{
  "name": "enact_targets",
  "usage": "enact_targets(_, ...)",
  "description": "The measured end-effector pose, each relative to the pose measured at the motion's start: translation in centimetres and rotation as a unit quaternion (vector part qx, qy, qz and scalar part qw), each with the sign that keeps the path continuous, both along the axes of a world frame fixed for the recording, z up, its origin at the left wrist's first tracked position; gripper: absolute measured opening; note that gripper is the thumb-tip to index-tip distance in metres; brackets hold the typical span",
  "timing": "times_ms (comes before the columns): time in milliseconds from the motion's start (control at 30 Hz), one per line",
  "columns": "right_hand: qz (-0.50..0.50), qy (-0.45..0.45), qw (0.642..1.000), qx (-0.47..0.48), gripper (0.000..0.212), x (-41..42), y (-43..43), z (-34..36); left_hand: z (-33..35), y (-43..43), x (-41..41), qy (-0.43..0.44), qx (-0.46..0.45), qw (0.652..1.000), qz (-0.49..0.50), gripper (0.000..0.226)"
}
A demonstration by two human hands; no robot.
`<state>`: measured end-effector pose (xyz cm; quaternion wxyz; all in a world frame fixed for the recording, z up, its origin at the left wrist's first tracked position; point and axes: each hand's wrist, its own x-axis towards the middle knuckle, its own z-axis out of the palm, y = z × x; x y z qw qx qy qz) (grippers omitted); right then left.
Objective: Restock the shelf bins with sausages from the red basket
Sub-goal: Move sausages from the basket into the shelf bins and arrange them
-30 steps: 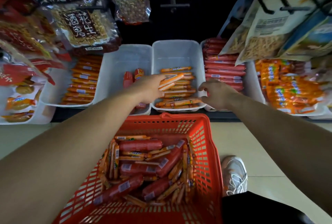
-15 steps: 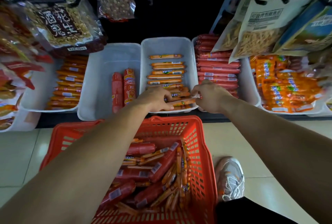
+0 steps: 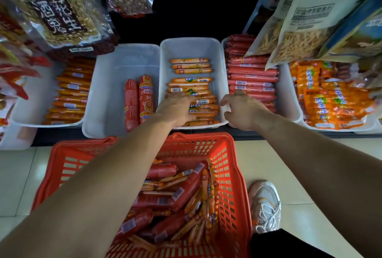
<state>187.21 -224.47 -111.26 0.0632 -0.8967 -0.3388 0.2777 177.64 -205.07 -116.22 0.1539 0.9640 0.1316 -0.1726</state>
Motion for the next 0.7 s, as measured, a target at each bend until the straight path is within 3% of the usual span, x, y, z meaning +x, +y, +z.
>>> enact_targets(67, 0.001, -0.003, 1.000, -0.001, 0.045, -0.2, 0.1, 0.0, -0.3, 0.2, 0.1, -0.006, 0.016, 1.000, 0.002, 0.069)
enact_targets(233, -0.002, -0.001, 1.000, -0.001, 0.042, -0.5, 0.0, 0.1, -1.1, 0.2, 1.2, -0.086, 0.079, 0.992, 0.043, 0.040)
enact_targets(367, 0.001, -0.001, 1.000, 0.003, 0.042, -0.5, 0.1, 0.1, -0.6, -0.5, 1.7, -0.134, -0.014, 0.986, 0.100, 0.039)
enact_targets(500, 0.022, -0.019, 0.999, -0.012, 0.045, -0.5, 0.3, 0.9, 1.5, -0.9, -0.4, -0.104, -0.086, 0.987, 0.083, 0.040)
enact_targets(700, 0.158, -0.079, 0.983, -0.047, 0.037, -2.8, 1.5, 5.4, 7.3, 0.3, -7.7, -0.091, -0.064, 0.990, 0.091, 0.035)
